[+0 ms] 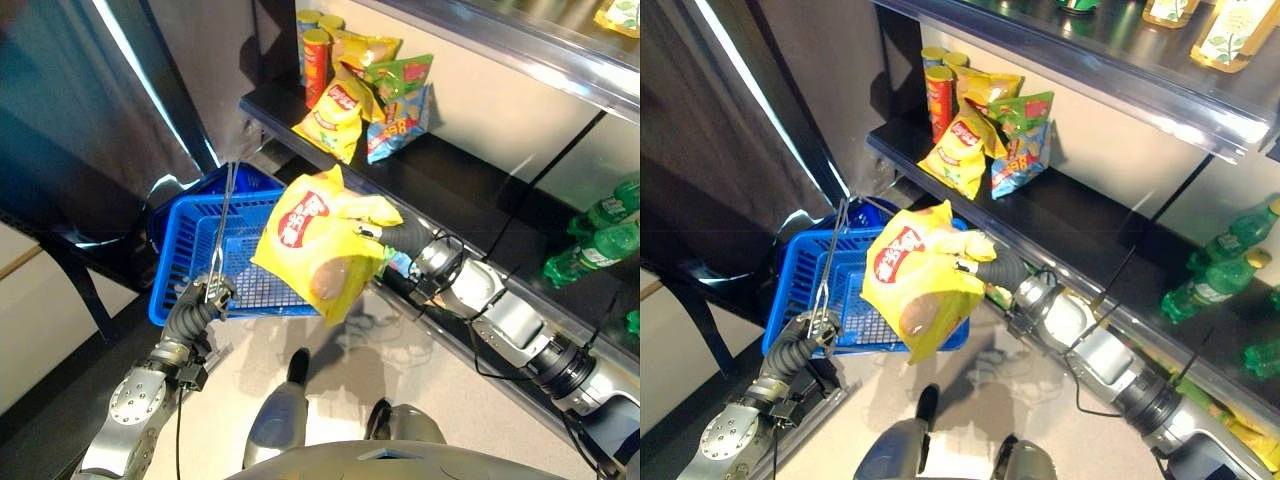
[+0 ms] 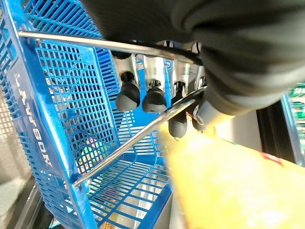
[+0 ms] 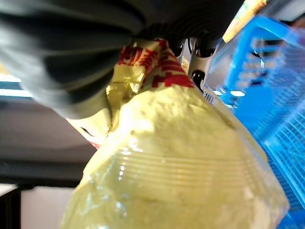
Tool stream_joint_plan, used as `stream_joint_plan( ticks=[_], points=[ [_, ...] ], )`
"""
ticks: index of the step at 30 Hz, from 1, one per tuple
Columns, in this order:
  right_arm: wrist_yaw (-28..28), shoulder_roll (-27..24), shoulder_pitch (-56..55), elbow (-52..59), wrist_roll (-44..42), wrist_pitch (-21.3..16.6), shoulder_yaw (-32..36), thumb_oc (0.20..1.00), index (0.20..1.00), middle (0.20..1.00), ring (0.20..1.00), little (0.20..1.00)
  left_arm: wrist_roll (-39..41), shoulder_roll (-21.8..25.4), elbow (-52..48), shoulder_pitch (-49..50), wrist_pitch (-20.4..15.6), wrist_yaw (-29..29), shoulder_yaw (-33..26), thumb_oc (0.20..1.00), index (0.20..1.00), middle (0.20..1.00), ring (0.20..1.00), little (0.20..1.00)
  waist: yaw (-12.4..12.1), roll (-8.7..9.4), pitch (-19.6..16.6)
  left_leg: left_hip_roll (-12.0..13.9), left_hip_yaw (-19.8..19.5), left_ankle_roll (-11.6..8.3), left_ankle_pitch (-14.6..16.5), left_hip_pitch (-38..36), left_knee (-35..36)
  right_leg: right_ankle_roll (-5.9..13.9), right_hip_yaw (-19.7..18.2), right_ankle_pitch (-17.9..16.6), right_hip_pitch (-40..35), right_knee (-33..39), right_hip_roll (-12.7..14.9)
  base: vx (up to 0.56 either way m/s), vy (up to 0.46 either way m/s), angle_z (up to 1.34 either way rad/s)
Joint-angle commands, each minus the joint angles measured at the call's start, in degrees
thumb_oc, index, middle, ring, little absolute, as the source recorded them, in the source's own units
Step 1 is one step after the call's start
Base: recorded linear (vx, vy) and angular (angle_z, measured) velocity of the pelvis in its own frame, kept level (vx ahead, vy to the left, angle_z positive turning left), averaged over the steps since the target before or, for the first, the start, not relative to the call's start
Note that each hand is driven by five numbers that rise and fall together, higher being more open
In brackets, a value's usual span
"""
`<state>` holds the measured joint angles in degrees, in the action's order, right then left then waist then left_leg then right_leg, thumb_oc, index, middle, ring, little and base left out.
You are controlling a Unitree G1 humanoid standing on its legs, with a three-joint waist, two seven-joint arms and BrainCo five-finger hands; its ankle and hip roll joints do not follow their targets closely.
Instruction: Pick up the snacks into the basket
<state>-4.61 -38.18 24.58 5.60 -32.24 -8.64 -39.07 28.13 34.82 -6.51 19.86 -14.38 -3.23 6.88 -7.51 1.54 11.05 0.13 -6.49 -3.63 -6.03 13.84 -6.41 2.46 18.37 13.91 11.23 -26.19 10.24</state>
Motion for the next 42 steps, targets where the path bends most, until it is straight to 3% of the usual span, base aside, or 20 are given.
stream_joint_plan(
  ticks=[1,10,17,18,21,24,25,30,34,42],
  points=[
    [-1.8,3.1,5.8,1.0,-3.6,-2.9,-2.2,0.200,0.200,0.200,0.200,0.200,-0.2,2.5,-12.0,-5.3,-7.2,-0.2,-3.6,0.200,0.200,0.200,0.200,0.200,-0.8,2.39,-1.8,-4.0,0.7,4.30,5.0,0.1,-4.2,1.69,1.3,-10.3,1.3,6.4,-1.1,-0.01,-0.009,0.03],
    [-4.9,4.4,11.8,-4.2,-3.9,-1.1,-9.1,0.200,0.200,0.200,0.200,0.200,0.2,2.8,-14.1,-6.3,-7.4,-1.0,-3.4,0.200,0.200,0.200,0.200,0.200,-2.1,2.74,-1.5,-4.1,0.0,4.29,4.5,0.2,-3.5,1.63,1.7,-10.3,1.8,6.0,-1.0,0.00,0.002,0.07],
    [-7.9,9.0,13.3,-11.7,-6.4,0.6,-13.7,0.200,0.200,0.200,0.200,0.200,0.7,2.7,-14.9,-7.9,-7.4,-2.7,-1.8,0.200,0.200,0.200,0.200,0.200,-3.3,3.07,-1.2,-4.4,-0.7,4.33,4.5,0.2,-3.3,1.65,2.5,-10.3,1.6,5.8,-0.6,0.00,0.002,0.02],
    [-8.3,12.2,13.3,-17.5,-5.4,1.4,-14.9,0.200,0.200,0.200,0.200,0.200,1.1,2.4,-15.4,-8.4,-7.2,-3.3,-1.3,0.200,0.200,0.200,0.200,0.200,-4.0,2.96,-1.1,-4.6,-0.9,4.34,4.6,0.1,-3.4,1.70,2.7,-10.0,1.4,5.6,-0.3,0.00,-0.003,0.09],
    [-7.7,14.2,13.3,-20.9,-4.2,1.5,-15.0,0.200,0.200,0.200,0.200,0.200,1.0,2.0,-15.4,-8.8,-7.2,-3.3,-1.2,0.200,0.200,0.200,0.200,0.200,-4.4,3.01,-0.9,-4.6,-1.1,4.39,4.6,0.2,-3.4,1.72,2.9,-10.0,1.5,5.5,-0.2,0.00,0.000,0.12],
    [-4.6,18.5,11.9,-29.2,-2.1,1.9,-13.1,0.200,0.200,0.200,0.200,0.200,1.1,1.3,-15.7,-9.0,-7.1,-3.4,-0.9,0.200,0.200,0.200,0.200,0.200,-5.1,2.96,-0.9,-4.8,-1.5,4.54,4.4,0.1,-2.9,1.83,3.3,-10.2,1.4,5.8,0.0,0.01,0.003,0.06],
    [0.4,21.7,11.9,-36.5,0.8,1.9,-10.4,0.200,0.200,0.200,0.200,0.200,0.9,1.0,-15.1,-9.5,-6.9,-2.8,-0.6,0.200,0.200,0.200,0.200,0.200,-5.5,2.71,-0.7,-4.9,-1.6,4.60,4.2,0.3,-2.8,1.80,3.4,-10.5,1.5,5.8,0.0,-0.01,0.010,0.03],
    [4.0,27.2,10.9,-45.2,0.9,2.4,-7.3,0.200,0.200,0.200,0.200,0.200,0.8,-0.3,-13.3,-10.5,-6.2,-1.8,0.3,0.200,0.200,0.200,0.200,0.200,-6.4,2.35,-0.1,-5.0,-2.0,4.63,4.1,1.0,-3.1,1.70,3.9,-10.4,1.9,5.4,0.3,0.00,0.007,0.05],
    [5.9,29.2,11.6,-49.0,1.1,2.6,-5.5,0.200,0.200,0.200,0.200,0.200,0.9,-1.2,-13.1,-10.9,-5.9,-1.5,0.8,0.200,0.200,0.200,0.200,0.200,-6.7,2.30,0.0,-5.1,-2.1,4.65,4.1,1.2,-3.2,1.70,4.1,-10.5,1.8,5.5,0.4,0.01,0.002,0.13],
    [12.1,33.5,18.3,-67.6,-2.1,2.8,4.2,0.200,0.200,0.200,0.200,0.200,1.3,-3.1,-12.5,-12.3,-5.4,-0.6,2.5,0.200,0.200,0.200,0.200,0.200,-7.8,1.77,0.2,-5.1,-2.1,4.60,4.6,1.6,-3.9,1.59,4.0,-10.6,1.9,5.7,0.2,0.00,0.001,0.02]
  ],
)
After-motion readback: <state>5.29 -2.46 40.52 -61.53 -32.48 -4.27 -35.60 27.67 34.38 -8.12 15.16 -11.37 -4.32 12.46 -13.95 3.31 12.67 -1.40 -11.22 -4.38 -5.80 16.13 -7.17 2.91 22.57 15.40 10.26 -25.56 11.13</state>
